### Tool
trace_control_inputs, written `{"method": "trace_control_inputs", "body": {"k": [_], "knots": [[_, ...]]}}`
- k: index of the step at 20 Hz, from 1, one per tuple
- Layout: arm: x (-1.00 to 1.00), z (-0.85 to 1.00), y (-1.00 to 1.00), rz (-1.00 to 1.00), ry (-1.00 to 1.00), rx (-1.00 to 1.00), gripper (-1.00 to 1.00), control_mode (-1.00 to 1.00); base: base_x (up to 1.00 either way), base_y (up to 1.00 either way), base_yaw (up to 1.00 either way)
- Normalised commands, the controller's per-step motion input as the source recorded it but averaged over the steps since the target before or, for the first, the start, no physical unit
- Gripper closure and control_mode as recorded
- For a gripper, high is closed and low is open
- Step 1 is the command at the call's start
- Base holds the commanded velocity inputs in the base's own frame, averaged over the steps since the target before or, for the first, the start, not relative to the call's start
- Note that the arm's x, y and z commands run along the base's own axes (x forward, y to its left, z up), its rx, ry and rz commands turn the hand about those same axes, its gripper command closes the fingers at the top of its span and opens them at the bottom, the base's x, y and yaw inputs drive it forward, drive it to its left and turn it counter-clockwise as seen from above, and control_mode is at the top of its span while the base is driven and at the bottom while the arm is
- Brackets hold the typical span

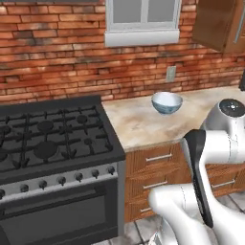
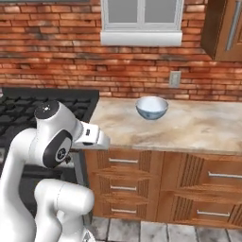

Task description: Pick the cup and bowl from the counter and place them on the counter next to the sink.

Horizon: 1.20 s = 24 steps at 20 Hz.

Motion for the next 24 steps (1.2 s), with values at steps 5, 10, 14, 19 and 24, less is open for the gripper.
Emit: {"method": "trace_control_inputs", "body": {"k": [5, 10, 14, 19, 24], "knots": [[0.00, 0.00, 0.00, 0.00, 0.00, 0.00, -1.00, 1.00, 0.82, -0.87, 0.21], [0.00, 0.00, 0.00, 0.00, 0.00, 0.00, -1.00, 1.00, 0.81, -0.51, 0.07], [0.00, 0.00, 0.00, 0.00, 0.00, 0.00, -1.00, 1.00, 0.73, 0.19, -0.05], [0.00, 0.00, 0.00, 0.00, 0.00, 0.00, -1.00, 1.00, 0.13, 0.06, -0.01], [0.00, 0.00, 0.00, 0.00, 0.00, 0.00, -1.00, 1.00, 0.00, 0.00, 0.00]]}}
